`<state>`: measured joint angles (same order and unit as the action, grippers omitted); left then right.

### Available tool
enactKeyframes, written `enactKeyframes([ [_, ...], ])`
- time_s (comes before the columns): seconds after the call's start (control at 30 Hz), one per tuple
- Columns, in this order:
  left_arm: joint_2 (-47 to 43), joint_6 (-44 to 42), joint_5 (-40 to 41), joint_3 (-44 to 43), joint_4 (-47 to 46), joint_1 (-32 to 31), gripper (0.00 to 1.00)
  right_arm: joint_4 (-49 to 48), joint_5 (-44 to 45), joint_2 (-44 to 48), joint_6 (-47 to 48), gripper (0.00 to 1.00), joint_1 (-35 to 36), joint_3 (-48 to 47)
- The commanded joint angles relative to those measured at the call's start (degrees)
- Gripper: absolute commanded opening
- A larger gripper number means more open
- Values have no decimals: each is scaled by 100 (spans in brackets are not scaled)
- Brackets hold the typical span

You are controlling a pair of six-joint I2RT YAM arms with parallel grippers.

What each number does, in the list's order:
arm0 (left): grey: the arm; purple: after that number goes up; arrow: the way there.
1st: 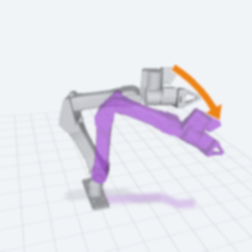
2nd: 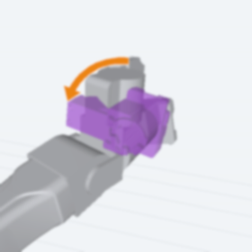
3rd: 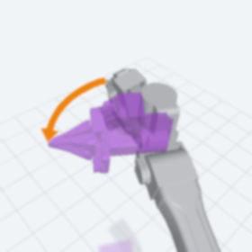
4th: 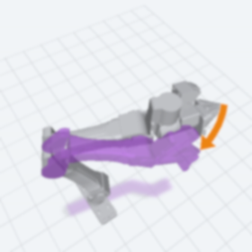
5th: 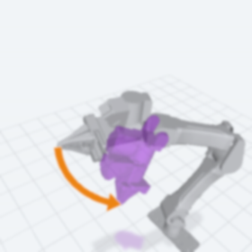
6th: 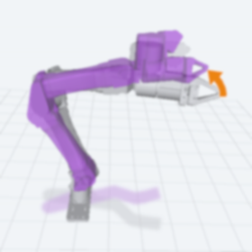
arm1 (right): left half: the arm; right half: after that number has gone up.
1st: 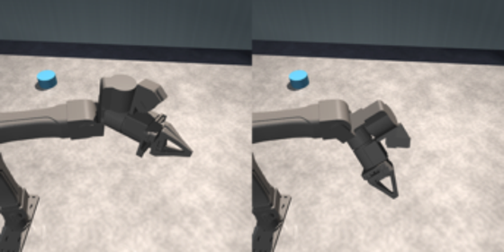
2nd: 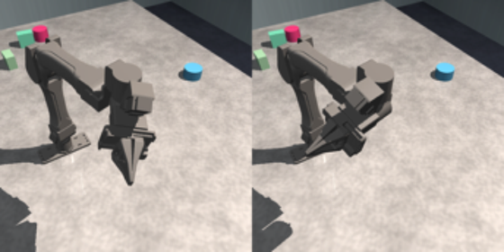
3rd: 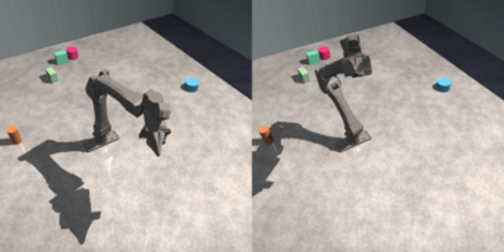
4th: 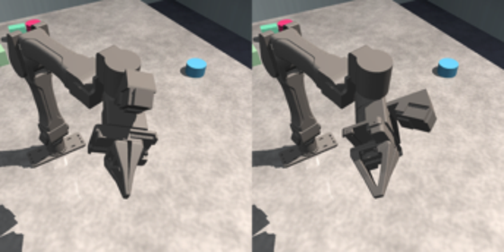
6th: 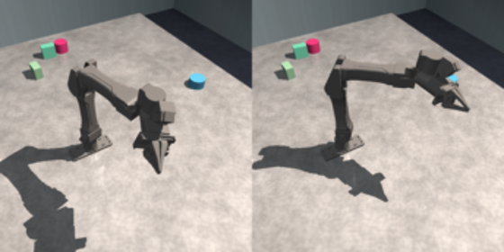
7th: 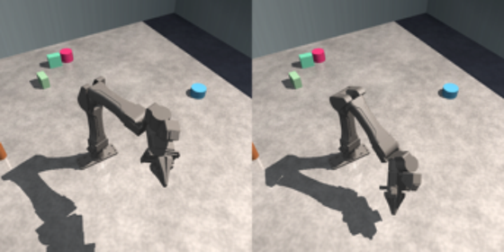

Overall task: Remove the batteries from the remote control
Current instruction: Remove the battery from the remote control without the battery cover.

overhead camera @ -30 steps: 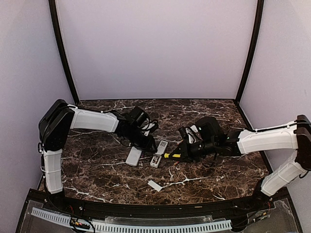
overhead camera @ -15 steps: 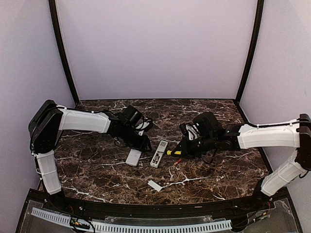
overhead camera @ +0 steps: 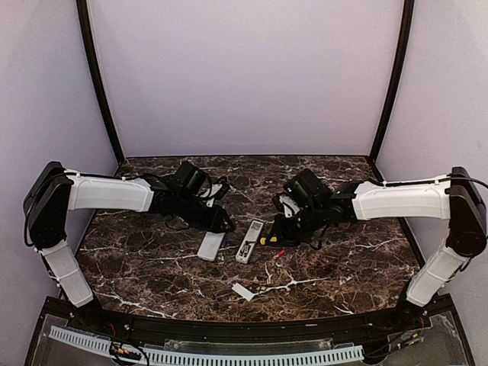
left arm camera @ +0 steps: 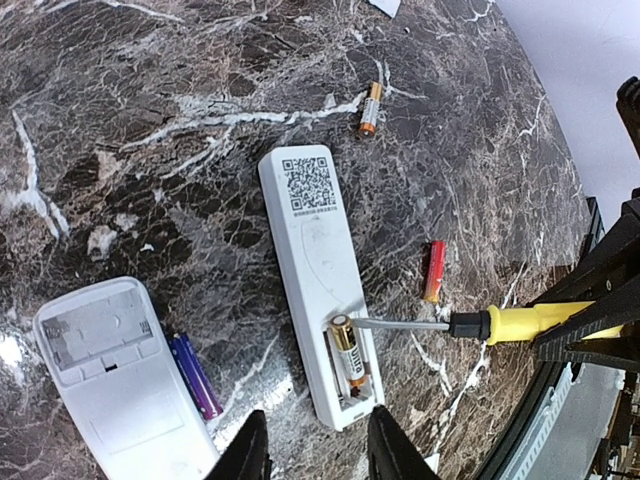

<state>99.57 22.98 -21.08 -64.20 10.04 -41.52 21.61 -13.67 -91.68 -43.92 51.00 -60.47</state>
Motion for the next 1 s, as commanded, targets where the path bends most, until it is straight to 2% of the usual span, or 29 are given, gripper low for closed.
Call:
enactKeyframes([
  [0.0,-270,85,-45,145,-54,39,34,377,78,-132,92,0,132,-256],
  [0.37,-381,135,210,335,108,368,34,806,105,-580,190,0,199,-717],
  [0.6,-457,400,632,774,70,604,37,828,-327,-842,167,0,186,-966],
  [0.97,-365,537,810,1235,-8,645,45,-335,-1411,-626,-282,0,-187,-431],
])
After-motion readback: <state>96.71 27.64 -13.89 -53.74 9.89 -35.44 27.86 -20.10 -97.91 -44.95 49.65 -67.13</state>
